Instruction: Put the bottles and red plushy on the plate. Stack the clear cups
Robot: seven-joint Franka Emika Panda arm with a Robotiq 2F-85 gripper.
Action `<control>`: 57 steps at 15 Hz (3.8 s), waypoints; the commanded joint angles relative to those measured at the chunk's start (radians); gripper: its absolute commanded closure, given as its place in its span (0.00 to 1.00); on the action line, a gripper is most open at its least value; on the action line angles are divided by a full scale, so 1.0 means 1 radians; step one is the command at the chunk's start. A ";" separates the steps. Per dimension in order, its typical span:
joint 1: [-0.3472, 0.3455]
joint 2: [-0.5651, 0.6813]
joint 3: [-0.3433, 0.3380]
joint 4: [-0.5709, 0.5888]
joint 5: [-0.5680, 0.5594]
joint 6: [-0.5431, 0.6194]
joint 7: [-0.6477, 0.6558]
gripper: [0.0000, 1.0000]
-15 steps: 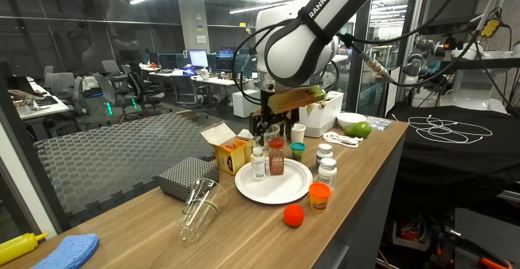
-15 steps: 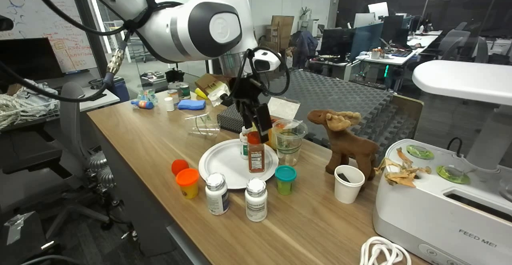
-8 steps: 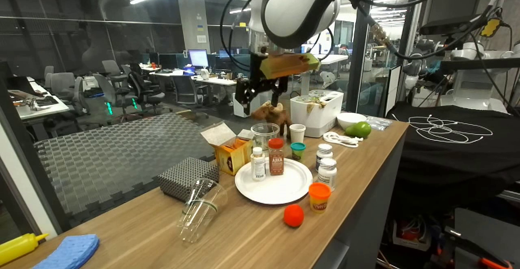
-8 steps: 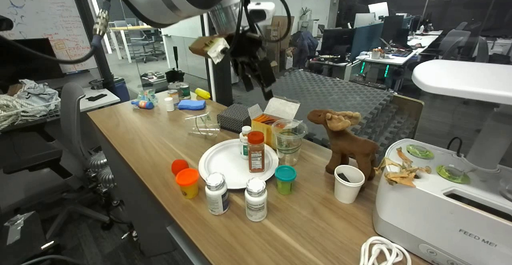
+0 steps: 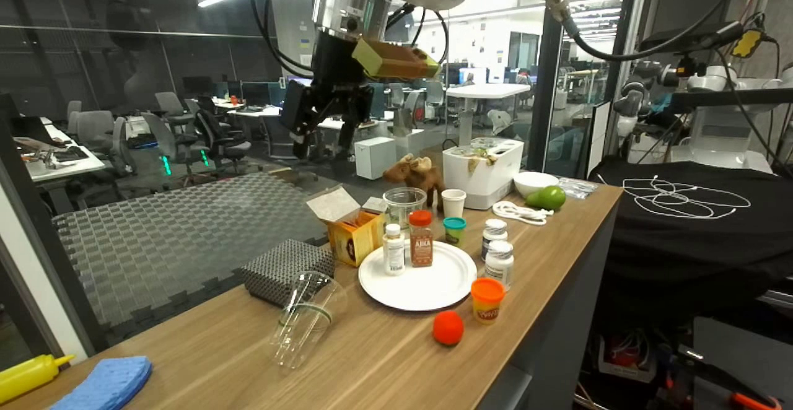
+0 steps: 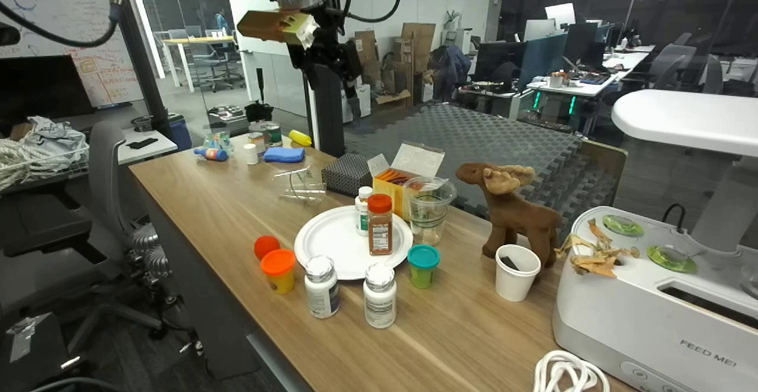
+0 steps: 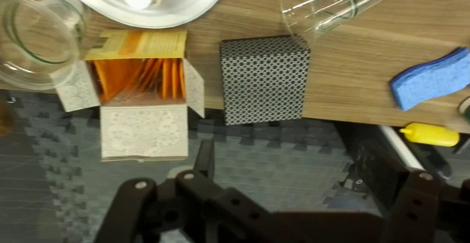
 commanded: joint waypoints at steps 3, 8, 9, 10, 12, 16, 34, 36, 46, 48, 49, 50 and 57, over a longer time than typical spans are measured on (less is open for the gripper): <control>-0.104 0.135 0.112 0.115 0.278 -0.099 -0.411 0.00; -0.167 0.234 0.155 0.194 0.353 -0.334 -0.637 0.00; -0.175 0.250 0.159 0.213 0.357 -0.390 -0.669 0.00; -0.177 0.271 0.157 0.237 0.351 -0.453 -0.692 0.00; -0.177 0.302 0.156 0.282 0.347 -0.578 -0.733 0.00; -0.149 0.372 0.139 0.365 0.331 -0.718 -0.750 0.00; -0.138 0.465 0.140 0.387 0.339 -0.456 -0.703 0.00; -0.141 0.479 0.146 0.388 0.342 -0.440 -0.704 0.00; -0.160 0.474 0.166 0.371 0.362 -0.434 -0.711 0.54; -0.160 0.477 0.165 0.370 0.368 -0.433 -0.706 0.69; -0.160 0.478 0.164 0.369 0.369 -0.434 -0.704 0.78; -0.158 0.480 0.162 0.371 0.367 -0.440 -0.697 0.85; -0.129 0.436 0.138 0.349 0.314 -0.433 -0.632 0.90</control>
